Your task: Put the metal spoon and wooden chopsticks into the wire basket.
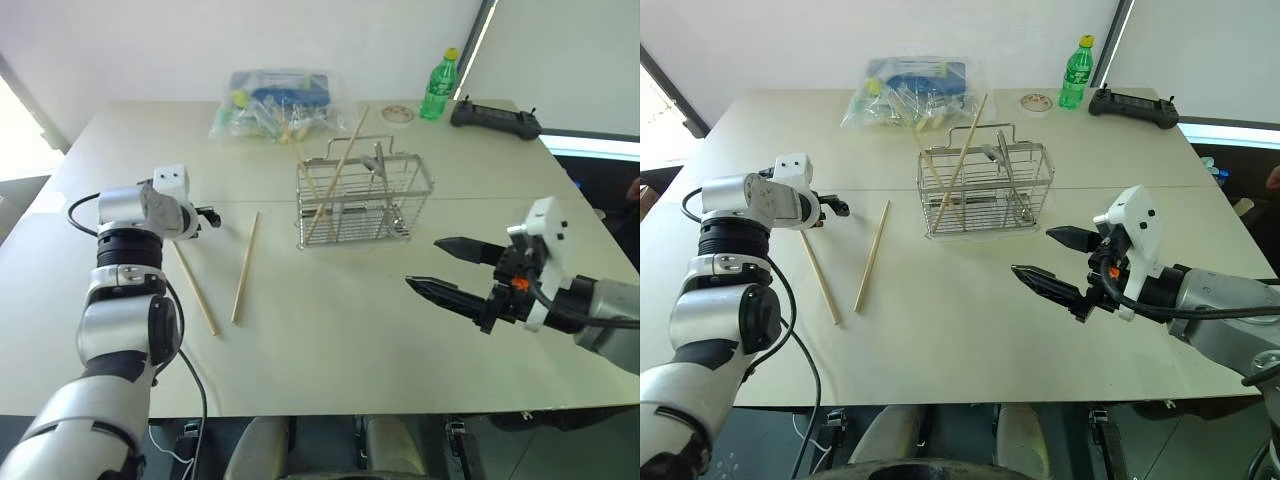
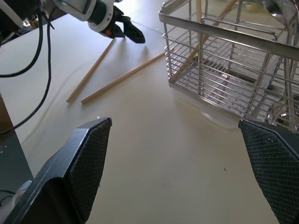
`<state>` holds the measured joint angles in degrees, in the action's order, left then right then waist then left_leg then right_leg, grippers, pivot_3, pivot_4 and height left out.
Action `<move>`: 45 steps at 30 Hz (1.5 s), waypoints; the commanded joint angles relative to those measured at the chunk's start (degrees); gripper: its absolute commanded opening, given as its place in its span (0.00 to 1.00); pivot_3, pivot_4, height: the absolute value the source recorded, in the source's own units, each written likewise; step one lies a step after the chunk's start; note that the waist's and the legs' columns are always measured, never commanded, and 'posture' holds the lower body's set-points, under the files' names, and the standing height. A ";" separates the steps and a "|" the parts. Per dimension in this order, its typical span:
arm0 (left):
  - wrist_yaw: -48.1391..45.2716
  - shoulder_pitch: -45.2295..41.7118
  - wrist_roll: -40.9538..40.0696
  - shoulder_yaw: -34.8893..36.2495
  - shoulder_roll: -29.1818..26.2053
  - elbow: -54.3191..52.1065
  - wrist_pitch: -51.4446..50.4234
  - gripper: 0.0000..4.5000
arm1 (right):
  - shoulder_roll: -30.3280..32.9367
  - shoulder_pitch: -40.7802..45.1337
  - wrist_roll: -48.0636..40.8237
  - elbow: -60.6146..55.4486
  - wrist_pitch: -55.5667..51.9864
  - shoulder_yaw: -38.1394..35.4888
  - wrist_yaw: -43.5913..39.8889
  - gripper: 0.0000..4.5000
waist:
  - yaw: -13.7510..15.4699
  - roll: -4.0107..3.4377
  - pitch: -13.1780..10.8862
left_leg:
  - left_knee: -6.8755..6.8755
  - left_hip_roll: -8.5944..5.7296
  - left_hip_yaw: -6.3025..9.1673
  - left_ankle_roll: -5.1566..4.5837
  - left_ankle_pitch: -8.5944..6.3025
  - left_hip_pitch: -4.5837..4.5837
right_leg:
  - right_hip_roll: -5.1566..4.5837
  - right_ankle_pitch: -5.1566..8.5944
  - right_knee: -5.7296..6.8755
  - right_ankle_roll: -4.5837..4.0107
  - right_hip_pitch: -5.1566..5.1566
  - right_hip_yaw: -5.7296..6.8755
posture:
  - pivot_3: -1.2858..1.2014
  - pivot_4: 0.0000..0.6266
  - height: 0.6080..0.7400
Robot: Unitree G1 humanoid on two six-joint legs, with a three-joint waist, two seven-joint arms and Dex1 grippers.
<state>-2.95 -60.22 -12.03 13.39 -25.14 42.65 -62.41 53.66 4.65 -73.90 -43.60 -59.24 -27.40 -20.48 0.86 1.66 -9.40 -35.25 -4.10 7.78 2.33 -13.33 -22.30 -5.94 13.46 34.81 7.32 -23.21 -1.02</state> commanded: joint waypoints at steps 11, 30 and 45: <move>18.24 -1.13 1.28 15.19 2.77 -14.64 -15.09 1.00 | 1.82 -2.01 -1.30 -0.32 3.36 -0.53 1.23 0.99 | -0.12 0.04 0.02 | 0.03 -0.04 -0.02 -0.01 -0.01 -0.02 | 0.01 -0.06 -0.08 0.11 0.00 -0.01 | 0.52 0.24 0.89; 20.60 -0.31 4.26 22.87 8.21 -21.69 -21.63 1.00 | 2.31 -1.94 -2.75 0.53 4.60 -0.09 2.56 0.99 | 0.08 0.15 0.08 | -0.02 -0.06 -0.05 0.06 0.03 0.00 | 0.04 -0.10 -0.09 0.14 0.04 -0.01 | 0.52 0.24 0.89; 23.41 -0.70 7.23 25.13 6.19 -13.54 -16.00 1.00 | 2.93 -4.04 -2.03 0.19 5.67 0.64 2.19 0.99 | -0.06 0.18 0.09 | -0.02 -0.06 -0.06 0.07 0.03 0.00 | 0.03 -0.10 -0.12 0.15 0.04 -0.01 | 0.52 0.24 0.89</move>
<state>20.26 -60.34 -5.03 38.06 -17.90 28.58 -80.23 55.70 0.57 -75.51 -42.50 -54.56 -25.50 -17.59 0.80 1.83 -9.31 -35.27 -4.16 7.72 2.39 -13.30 -22.30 -5.90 13.36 34.69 7.47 -23.16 -1.03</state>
